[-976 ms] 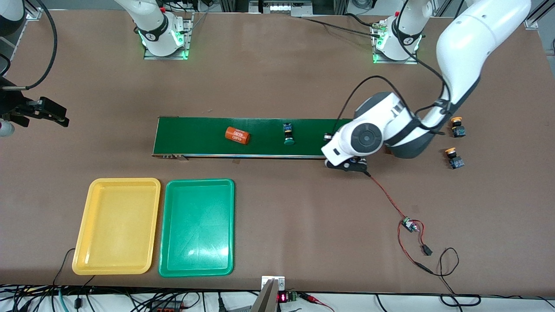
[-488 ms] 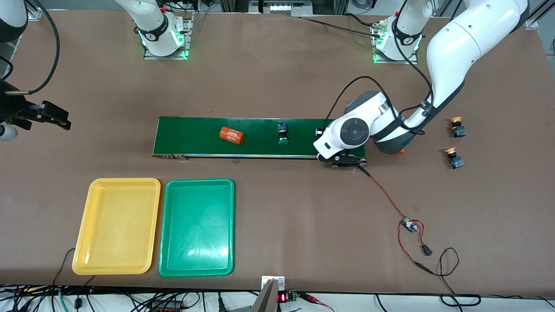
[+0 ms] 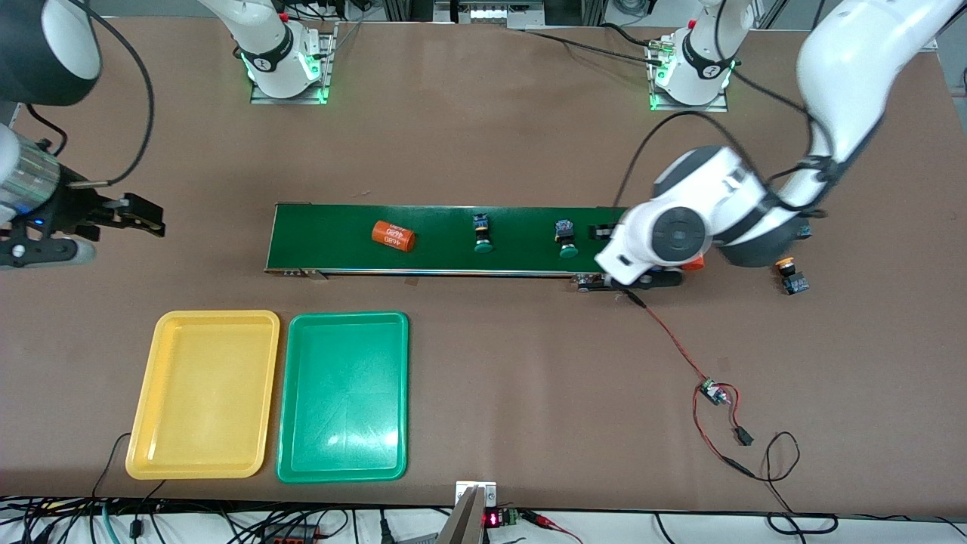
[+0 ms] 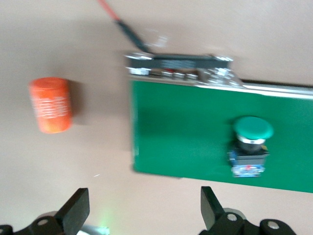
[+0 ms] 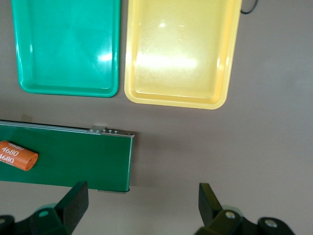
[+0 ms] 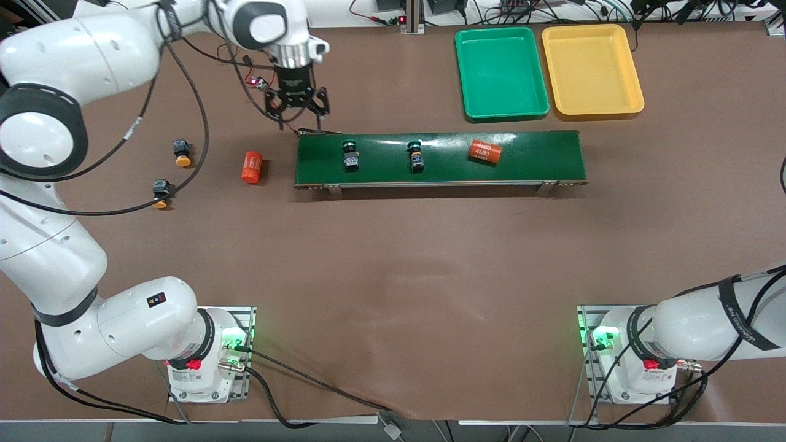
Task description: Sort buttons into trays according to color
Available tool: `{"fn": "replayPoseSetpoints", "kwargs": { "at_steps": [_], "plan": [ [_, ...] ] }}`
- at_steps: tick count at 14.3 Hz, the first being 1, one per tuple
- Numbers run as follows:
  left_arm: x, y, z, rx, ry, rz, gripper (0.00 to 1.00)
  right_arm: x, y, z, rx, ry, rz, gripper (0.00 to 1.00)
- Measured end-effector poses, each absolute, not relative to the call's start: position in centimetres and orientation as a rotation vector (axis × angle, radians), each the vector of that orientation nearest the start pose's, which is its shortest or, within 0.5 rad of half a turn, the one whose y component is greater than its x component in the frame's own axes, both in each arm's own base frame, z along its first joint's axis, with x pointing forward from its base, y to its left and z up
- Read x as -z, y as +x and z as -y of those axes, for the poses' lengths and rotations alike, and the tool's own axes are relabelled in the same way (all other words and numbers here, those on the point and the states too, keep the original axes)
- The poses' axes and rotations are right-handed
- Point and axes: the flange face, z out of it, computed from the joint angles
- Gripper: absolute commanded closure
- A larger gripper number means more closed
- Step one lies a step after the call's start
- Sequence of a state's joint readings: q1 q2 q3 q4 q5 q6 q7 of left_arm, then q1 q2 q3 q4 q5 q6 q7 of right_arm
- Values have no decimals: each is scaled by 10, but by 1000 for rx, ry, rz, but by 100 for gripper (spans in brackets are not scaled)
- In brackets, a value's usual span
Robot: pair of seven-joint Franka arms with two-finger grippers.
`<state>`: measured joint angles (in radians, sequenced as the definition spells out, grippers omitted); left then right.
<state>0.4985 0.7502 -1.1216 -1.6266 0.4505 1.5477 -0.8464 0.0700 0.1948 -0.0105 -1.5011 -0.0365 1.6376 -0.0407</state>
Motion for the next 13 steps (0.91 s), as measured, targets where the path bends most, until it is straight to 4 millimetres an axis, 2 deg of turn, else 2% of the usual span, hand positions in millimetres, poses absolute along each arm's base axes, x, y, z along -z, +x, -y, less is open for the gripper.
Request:
{"fn": "replayPoseSetpoints", "kwargs": {
  "at_steps": [2, 4, 5, 8, 10, 13],
  "plan": [
    [-348, 584, 189, -695, -2962, 239, 0, -540, 617, -42, -114, -3170, 184, 0],
    [-332, 581, 161, -749, -2936, 236, 0, -532, 617, -66, -131, -3154, 192, 0],
    [-319, 577, 154, -750, -2905, 217, 0, -529, 616, -86, -138, -3154, 175, 0],
    [-290, 568, 142, -717, -2863, 113, 0, -509, 606, -166, -176, -3159, 181, 0],
    [-279, 570, 128, -708, -2894, 86, 0, -489, 601, -212, -204, -3123, 188, 0],
    [-271, 577, 101, -682, -2888, 40, 0, -461, 592, -265, -236, -3098, 155, 0]
  ]
}}
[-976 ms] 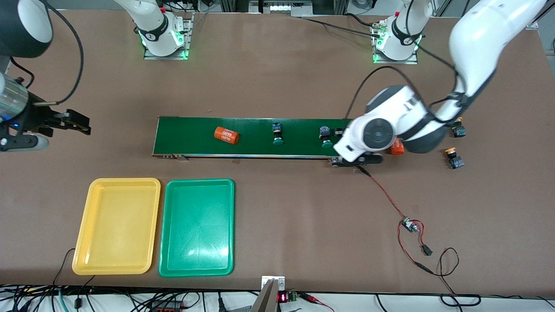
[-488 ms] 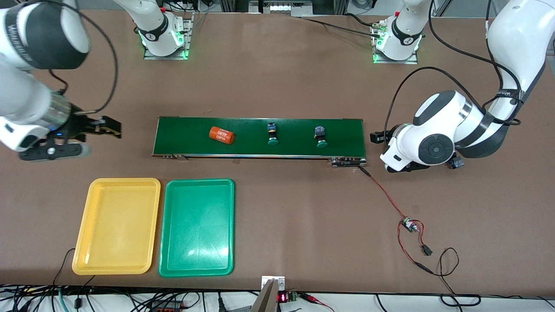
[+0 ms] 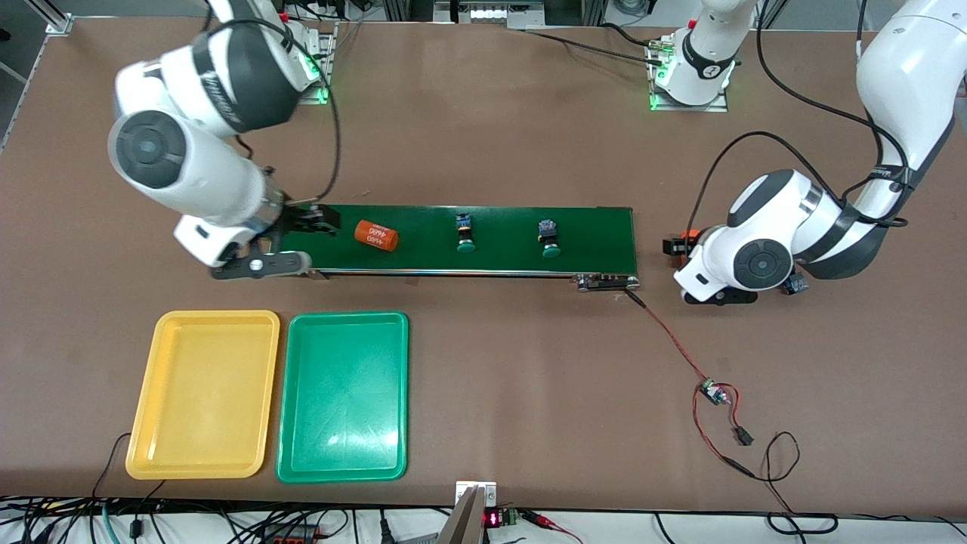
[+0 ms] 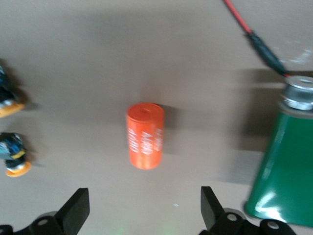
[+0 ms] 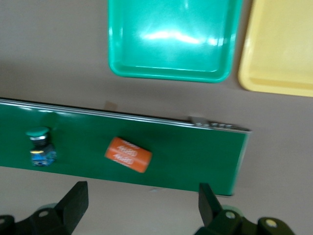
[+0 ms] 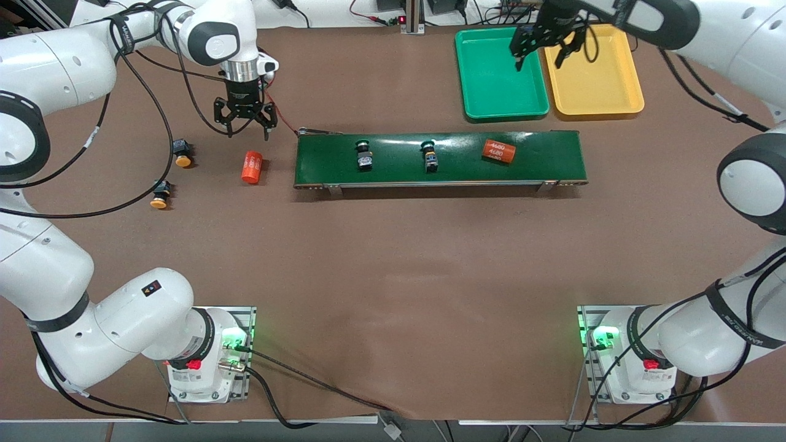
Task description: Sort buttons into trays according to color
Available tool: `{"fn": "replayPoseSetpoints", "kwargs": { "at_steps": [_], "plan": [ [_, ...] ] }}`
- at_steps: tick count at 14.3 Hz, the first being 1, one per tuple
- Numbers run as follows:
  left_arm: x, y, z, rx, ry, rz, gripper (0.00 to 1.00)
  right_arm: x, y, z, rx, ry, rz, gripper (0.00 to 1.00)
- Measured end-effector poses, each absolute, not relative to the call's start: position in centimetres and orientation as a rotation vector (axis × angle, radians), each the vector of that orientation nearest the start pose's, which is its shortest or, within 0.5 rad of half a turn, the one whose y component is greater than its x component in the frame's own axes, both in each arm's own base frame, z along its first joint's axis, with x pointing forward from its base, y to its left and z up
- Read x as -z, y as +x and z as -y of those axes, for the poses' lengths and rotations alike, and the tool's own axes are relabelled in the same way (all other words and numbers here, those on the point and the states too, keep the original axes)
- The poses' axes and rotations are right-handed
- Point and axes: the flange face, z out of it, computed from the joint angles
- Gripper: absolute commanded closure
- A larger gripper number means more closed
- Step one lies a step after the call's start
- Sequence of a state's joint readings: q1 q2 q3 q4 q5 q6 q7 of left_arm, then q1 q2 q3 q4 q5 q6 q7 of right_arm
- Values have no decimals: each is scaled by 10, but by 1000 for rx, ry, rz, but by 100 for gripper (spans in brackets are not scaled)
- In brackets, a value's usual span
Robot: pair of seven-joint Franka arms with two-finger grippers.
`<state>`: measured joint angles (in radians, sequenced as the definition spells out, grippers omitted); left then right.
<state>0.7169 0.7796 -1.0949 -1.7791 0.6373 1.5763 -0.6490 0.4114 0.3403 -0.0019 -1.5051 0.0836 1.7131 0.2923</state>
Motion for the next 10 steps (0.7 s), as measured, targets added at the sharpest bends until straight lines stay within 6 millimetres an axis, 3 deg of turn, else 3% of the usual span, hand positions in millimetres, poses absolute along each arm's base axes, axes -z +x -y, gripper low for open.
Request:
{"fn": "replayPoseSetpoints", "kwargs": {
  "at_steps": [3, 5, 8, 9, 10],
  "plan": [
    [-245, 572, 81, -702, -2912, 18, 0, -433, 577, -331, -191, -3103, 76, 0],
    [-216, 567, 72, -682, -2954, 5, 0, -408, 560, -375, -188, -3113, 12, 0],
    [-173, 543, 68, -689, -3005, -20, 4, -370, 540, -412, -243, -3143, -16, 0],
    [-166, 536, 71, -700, -3008, -30, 22, -358, 536, -418, -264, -3153, -5, 0],
    [-164, 532, 74, -706, -3008, -40, 55, -347, 532, -424, -285, -3162, 11, 0]
  ]
}}
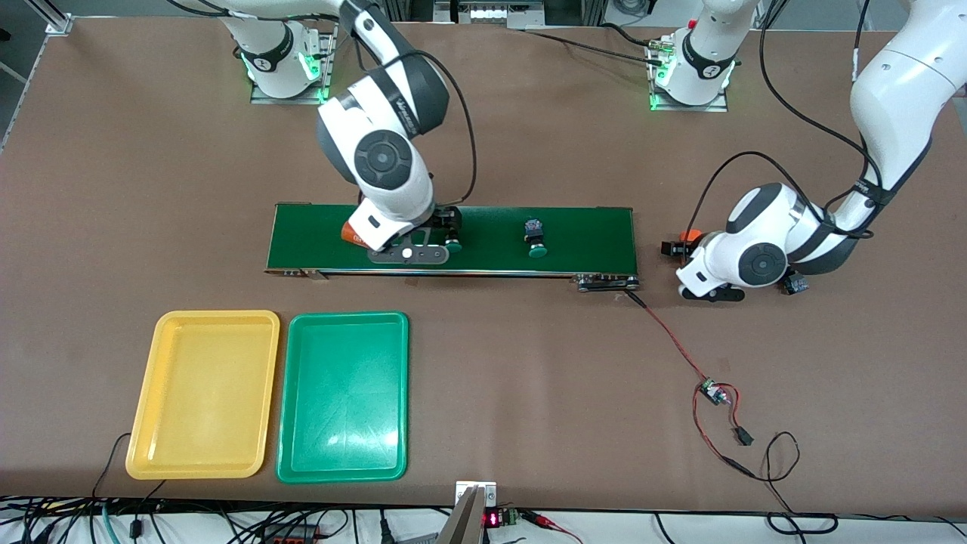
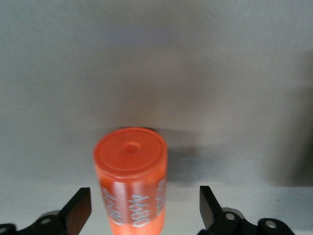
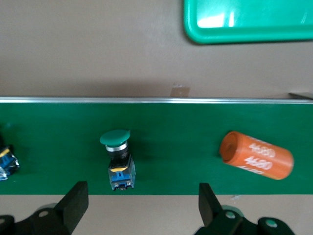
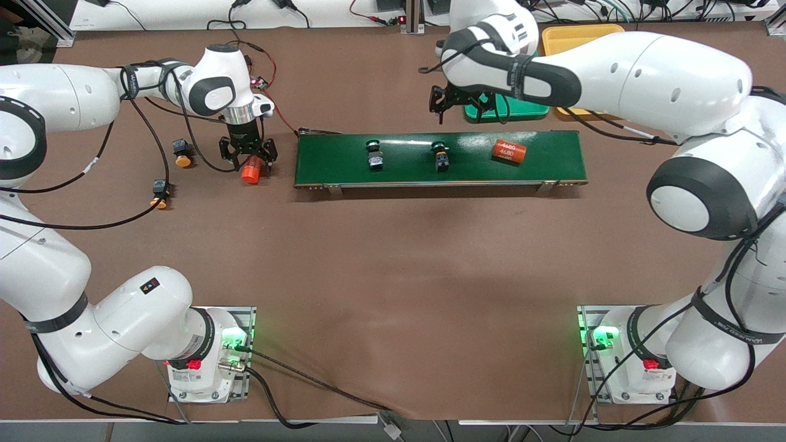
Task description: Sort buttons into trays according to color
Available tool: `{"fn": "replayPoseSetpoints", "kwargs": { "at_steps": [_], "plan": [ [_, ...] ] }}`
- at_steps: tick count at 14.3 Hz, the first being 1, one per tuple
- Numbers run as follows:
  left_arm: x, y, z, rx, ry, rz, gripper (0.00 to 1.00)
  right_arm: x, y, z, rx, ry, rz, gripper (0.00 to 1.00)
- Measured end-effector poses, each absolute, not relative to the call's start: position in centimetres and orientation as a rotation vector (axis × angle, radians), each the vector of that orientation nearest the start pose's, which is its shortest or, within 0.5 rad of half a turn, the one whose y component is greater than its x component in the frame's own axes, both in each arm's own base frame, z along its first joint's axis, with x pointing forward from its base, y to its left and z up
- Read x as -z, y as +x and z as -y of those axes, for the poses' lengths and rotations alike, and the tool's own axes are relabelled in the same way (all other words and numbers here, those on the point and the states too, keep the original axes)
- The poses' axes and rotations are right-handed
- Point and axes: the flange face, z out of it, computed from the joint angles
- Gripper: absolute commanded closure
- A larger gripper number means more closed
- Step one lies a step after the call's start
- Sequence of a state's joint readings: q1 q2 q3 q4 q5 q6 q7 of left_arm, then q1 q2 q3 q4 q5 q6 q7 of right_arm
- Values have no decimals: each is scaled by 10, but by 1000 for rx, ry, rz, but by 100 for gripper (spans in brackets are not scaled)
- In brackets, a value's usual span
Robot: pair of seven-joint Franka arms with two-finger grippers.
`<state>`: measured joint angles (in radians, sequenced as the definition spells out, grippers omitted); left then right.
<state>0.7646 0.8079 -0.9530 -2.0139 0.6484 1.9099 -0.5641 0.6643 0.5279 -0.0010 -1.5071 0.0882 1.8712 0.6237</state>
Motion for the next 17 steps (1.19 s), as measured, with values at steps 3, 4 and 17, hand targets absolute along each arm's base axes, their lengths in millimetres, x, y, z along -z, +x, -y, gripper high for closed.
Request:
{"fn": "replayPoseSetpoints", "kwargs": {
  "at_steps": [3, 4, 17],
  "plan": [
    [-165, 532, 74, -701, -3011, -48, 79, -313, 516, -442, -347, -3189, 62, 1],
    [-166, 533, 74, -698, -3012, -54, 84, -302, 511, -446, -369, -3198, 72, 3],
    [-326, 611, 105, -462, -3054, -607, 85, -256, 516, -430, -429, -3228, 30, 98]
  ]
}}
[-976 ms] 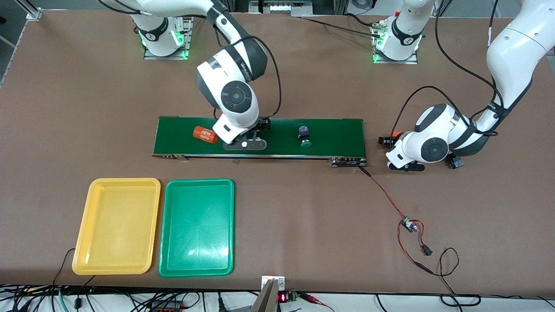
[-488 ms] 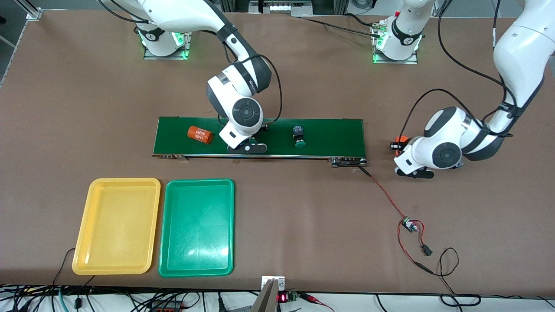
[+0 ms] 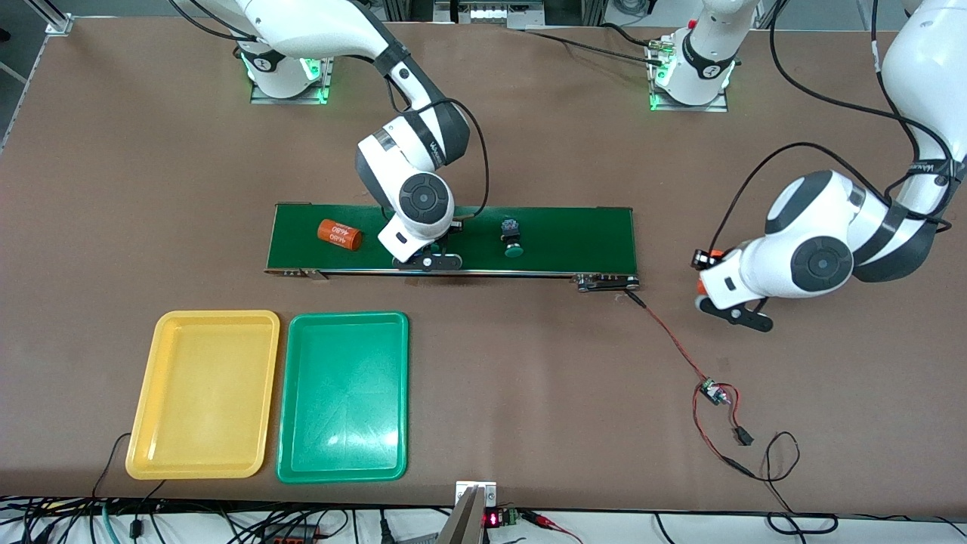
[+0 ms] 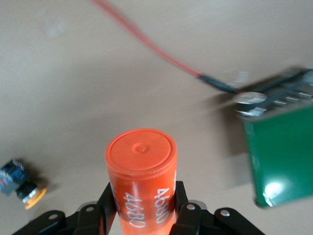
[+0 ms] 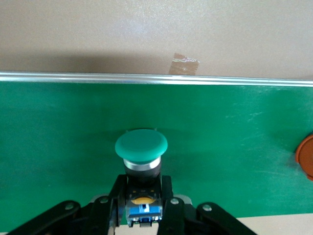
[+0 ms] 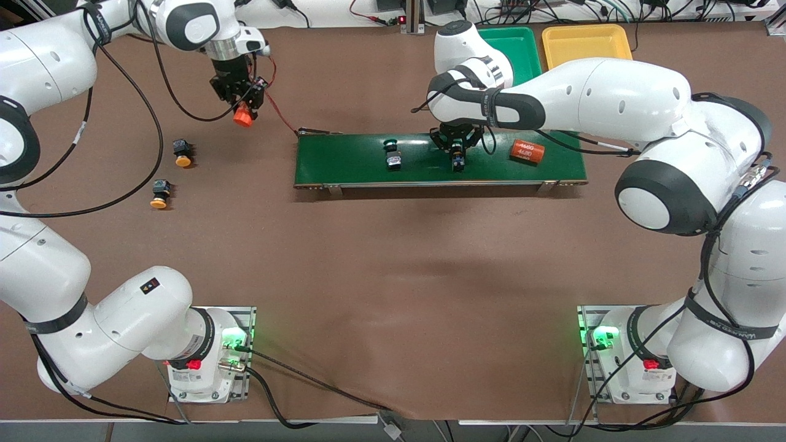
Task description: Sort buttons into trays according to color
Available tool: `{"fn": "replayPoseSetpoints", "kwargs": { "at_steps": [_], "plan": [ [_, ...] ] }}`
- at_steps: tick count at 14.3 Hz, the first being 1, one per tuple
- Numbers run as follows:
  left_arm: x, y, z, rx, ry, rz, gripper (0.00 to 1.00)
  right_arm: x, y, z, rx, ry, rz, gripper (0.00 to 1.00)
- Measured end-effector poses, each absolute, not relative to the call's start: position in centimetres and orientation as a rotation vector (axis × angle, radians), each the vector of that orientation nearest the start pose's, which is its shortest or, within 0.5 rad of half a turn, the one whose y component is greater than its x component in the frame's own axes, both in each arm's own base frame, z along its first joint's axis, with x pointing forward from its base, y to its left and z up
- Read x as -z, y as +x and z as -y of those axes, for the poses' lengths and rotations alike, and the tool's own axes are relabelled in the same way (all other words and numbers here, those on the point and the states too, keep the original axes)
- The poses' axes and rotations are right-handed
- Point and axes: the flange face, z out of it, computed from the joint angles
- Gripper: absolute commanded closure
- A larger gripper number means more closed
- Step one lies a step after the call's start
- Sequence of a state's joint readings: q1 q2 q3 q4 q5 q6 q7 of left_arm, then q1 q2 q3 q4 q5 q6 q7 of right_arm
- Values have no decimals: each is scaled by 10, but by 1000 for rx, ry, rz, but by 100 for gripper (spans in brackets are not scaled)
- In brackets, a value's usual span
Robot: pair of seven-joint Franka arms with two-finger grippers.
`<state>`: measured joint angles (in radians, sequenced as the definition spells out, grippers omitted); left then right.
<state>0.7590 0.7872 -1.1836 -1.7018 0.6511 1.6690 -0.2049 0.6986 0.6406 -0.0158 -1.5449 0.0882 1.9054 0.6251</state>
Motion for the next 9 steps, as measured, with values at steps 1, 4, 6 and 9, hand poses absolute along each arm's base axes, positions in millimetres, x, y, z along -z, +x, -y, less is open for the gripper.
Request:
{"fn": "replayPoseSetpoints", "kwargs": {
  "at_steps": [1, 4, 6, 9],
  "plan": [
    [-335, 606, 128, -443, -3040, -738, 85, -258, 518, -429, -421, -3227, 28, 100],
    [-338, 580, 214, -439, -2916, -1142, 86, -284, 540, -424, -333, -3203, -7, 100],
    [-332, 561, 257, -457, -2813, -1363, 87, -314, 572, -401, -262, -3181, -90, 100],
    [-315, 553, 274, -464, -2659, -1684, 88, -350, 633, -327, -156, -3148, -234, 100]
  ]
}}
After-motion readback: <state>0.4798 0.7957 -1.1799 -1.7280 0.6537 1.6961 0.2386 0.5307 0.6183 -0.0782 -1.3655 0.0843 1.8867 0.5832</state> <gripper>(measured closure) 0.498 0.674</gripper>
